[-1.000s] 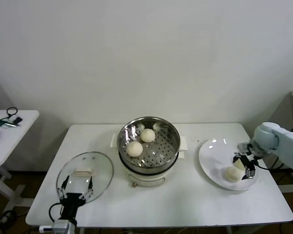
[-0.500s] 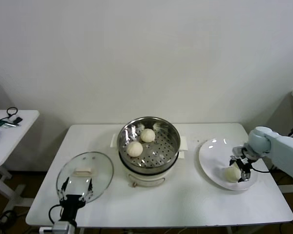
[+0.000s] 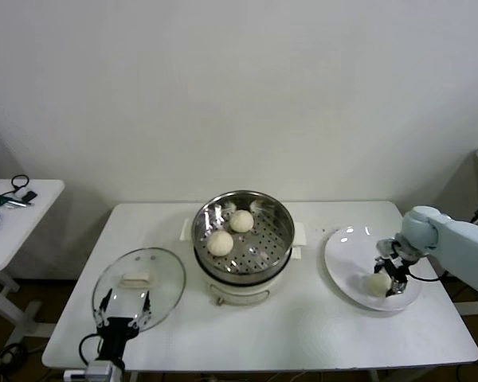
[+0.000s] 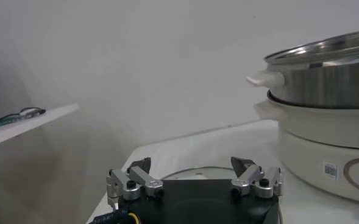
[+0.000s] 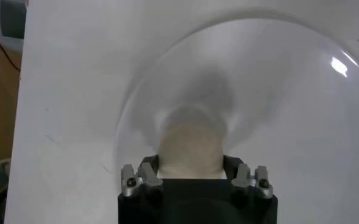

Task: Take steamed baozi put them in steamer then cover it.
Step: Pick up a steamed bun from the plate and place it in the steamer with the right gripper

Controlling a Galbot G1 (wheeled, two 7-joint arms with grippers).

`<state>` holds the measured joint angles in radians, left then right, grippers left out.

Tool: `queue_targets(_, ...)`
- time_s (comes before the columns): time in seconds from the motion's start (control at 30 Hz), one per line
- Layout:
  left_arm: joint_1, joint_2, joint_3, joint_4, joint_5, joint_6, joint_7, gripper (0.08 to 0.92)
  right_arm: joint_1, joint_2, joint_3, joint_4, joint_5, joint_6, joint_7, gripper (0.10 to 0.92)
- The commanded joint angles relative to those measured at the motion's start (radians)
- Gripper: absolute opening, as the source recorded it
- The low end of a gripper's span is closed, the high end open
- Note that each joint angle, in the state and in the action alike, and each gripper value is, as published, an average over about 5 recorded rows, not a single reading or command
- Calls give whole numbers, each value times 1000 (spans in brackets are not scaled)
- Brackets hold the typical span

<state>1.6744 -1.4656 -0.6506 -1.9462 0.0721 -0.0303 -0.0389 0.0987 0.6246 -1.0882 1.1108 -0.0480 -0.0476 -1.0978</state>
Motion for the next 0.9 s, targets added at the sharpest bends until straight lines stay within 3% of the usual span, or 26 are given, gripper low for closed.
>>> queue_targets(0.03,-1,1,0,-1,-1,1,0,823,6,5,-3,-6,-5,11,-4,648)
queue_targets(0.2,-1,3,1,-3,-1,1,0,823,79,19,-19,-7,-45,102,-17,645)
queue_targets(0.47,-2,2,5,-2,0,1,1,823,338,116,-89,13,-209,397,-131,649)
queue_targets(0.9,3,4,12,-4,3,2,2,823,620,301,-222,186,-116,554,-191,668)
